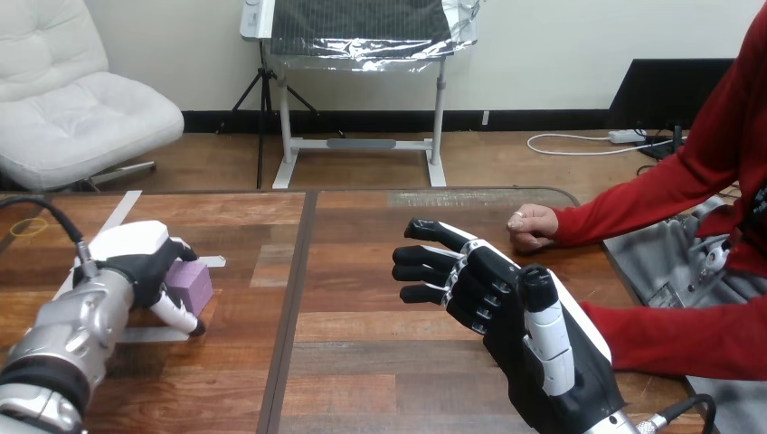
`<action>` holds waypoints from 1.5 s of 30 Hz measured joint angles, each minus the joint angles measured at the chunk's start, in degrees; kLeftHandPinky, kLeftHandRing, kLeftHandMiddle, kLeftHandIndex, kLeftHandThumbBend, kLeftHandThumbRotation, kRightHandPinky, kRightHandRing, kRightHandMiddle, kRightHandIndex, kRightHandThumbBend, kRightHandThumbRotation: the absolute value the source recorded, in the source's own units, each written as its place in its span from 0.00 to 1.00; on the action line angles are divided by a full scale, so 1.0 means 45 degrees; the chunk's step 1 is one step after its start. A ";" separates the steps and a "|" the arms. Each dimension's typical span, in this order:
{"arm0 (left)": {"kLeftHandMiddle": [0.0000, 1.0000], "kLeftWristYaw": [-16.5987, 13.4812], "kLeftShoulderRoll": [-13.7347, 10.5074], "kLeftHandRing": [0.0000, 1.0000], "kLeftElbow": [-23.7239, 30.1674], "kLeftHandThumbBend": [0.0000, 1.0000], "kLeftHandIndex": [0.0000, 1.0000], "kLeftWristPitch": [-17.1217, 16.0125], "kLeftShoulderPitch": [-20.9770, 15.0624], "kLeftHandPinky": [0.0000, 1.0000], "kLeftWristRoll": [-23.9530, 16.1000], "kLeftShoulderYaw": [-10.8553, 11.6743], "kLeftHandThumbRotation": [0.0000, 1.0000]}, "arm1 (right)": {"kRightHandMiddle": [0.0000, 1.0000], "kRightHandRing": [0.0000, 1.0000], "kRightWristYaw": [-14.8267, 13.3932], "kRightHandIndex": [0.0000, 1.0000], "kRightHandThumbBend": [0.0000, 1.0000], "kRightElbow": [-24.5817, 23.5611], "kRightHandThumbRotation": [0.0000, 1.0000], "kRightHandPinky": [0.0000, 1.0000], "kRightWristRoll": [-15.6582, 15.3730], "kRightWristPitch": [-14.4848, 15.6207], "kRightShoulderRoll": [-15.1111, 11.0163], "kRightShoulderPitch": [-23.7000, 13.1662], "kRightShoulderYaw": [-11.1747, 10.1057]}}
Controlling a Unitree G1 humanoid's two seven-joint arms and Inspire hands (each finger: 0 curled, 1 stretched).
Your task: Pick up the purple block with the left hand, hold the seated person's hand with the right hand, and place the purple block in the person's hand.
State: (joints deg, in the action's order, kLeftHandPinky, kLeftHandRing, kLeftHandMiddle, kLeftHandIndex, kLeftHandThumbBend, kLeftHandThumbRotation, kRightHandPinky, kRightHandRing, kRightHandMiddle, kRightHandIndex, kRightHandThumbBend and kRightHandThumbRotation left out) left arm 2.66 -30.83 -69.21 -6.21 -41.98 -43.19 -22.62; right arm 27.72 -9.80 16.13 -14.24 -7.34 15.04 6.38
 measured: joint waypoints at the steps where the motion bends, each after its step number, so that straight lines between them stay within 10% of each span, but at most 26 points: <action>1: 0.88 0.0026 0.0021 0.89 -0.0029 0.73 0.84 0.0044 -0.0026 0.84 -0.0009 -0.0057 0.00 | 0.78 0.79 0.0007 0.83 0.87 0.0000 1.00 0.76 0.0000 0.0000 0.0000 0.0000 -0.0001; 34: 0.72 0.0001 0.0060 0.66 -0.0219 0.61 0.72 0.0458 -0.0369 0.50 0.0099 -0.0751 0.00 | 0.79 0.79 0.0048 0.84 0.86 0.0000 1.00 0.77 0.0000 0.0000 0.0017 0.0001 -0.0002; 45: 0.52 -0.0037 0.0062 0.45 -0.0253 0.59 0.57 0.0421 -0.0367 0.36 0.0674 -0.0650 0.00 | 0.79 0.79 0.0049 0.83 0.86 0.0000 1.00 0.77 -0.0001 0.0000 0.0022 0.0001 -0.0001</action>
State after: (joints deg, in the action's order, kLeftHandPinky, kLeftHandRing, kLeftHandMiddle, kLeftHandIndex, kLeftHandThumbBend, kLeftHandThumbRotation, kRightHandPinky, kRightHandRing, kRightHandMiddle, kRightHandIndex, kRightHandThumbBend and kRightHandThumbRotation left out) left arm 2.49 -30.55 -70.35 -4.32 -43.63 -40.16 -25.54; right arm 27.94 -9.81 16.12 -14.23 -7.24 15.04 6.38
